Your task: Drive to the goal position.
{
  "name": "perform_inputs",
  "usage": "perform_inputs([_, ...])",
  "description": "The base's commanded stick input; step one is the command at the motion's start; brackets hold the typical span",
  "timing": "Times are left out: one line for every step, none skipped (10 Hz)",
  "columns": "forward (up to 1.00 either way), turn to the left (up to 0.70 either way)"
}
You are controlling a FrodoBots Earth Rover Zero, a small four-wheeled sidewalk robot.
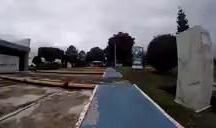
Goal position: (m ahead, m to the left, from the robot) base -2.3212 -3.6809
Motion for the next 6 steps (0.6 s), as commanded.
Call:
perform_inputs([0.7,0.0])
perform_inputs([0.7,0.0])
perform_inputs([0.7,0.0])
perform_inputs([0.7,0.0])
perform_inputs([0.7,0.0])
perform_inputs([0.7,0.0])
